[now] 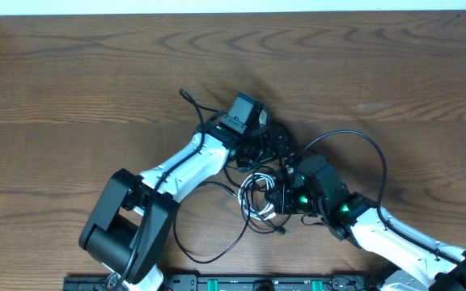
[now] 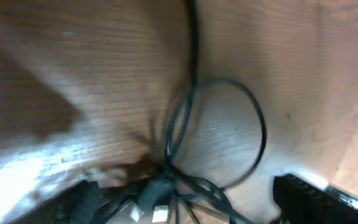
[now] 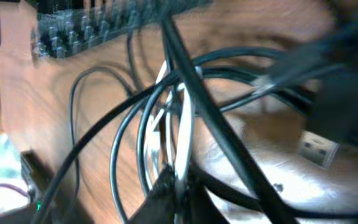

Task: Untangle cables

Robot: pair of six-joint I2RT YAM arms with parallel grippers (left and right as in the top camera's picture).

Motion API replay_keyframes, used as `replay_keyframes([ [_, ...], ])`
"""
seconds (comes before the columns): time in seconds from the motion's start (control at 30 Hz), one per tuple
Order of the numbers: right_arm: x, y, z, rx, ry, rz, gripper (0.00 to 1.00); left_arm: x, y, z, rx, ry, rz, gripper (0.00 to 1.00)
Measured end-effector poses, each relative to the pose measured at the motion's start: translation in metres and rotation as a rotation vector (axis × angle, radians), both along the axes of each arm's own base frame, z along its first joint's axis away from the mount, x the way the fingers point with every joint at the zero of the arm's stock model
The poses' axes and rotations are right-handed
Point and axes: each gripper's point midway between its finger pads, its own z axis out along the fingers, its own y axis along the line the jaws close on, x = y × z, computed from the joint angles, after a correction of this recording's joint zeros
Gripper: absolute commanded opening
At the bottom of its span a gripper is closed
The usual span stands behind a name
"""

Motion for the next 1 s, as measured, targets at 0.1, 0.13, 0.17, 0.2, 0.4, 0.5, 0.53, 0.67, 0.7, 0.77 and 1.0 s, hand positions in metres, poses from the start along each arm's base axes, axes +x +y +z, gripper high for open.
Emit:
replay_keyframes([
  [0.1, -0.009, 0.005, 0.002, 0.019, -0.01, 0.084, 0.01, 0.001, 0.0, -0.004, 0.048, -0.033, 0.011, 0.22],
  [0.13, -0.012, 0.007, 0.002, 0.027, -0.015, 0.112, 0.01, 0.002, 0.001, -0.006, 0.066, -0.042, 0.016, 0.1],
  [0.17, -0.015, 0.008, 0.004, 0.036, -0.02, 0.141, 0.01, 0.002, 0.002, -0.007, 0.086, -0.052, 0.021, 0.08],
  [0.2, -0.018, 0.011, 0.005, 0.047, -0.03, 0.169, 0.01, 0.002, 0.003, -0.009, 0.107, -0.062, 0.022, 0.08],
  [0.4, -0.028, 0.018, 0.016, 0.102, -0.071, 0.285, 0.01, 0.003, 0.032, -0.023, 0.237, -0.047, 0.073, 0.08],
  [0.5, -0.031, 0.021, 0.034, 0.14, -0.135, 0.331, 0.01, 0.018, 0.079, -0.031, 0.331, -0.007, 0.186, 0.08],
  [0.53, -0.032, 0.02, 0.039, 0.143, -0.15, 0.336, 0.01, 0.023, 0.097, -0.033, 0.358, 0.011, 0.227, 0.07],
  [0.67, -0.018, -0.013, 0.052, 0.062, -0.193, 0.221, 0.01, 0.034, 0.174, -0.04, 0.431, 0.12, 0.411, 0.08],
  [0.7, -0.014, -0.023, 0.052, 0.036, -0.197, 0.181, 0.01, 0.03, 0.187, -0.041, 0.432, 0.165, 0.441, 0.08],
  [0.77, -0.004, -0.035, 0.061, 0.025, -0.236, 0.119, 0.01, 0.029, 0.206, -0.041, 0.419, 0.213, 0.494, 0.08],
  [1.0, 0.008, -0.023, 0.139, 0.213, -0.547, 0.172, 0.25, 0.033, 0.21, -0.033, 0.245, 0.249, 0.466, 0.56],
])
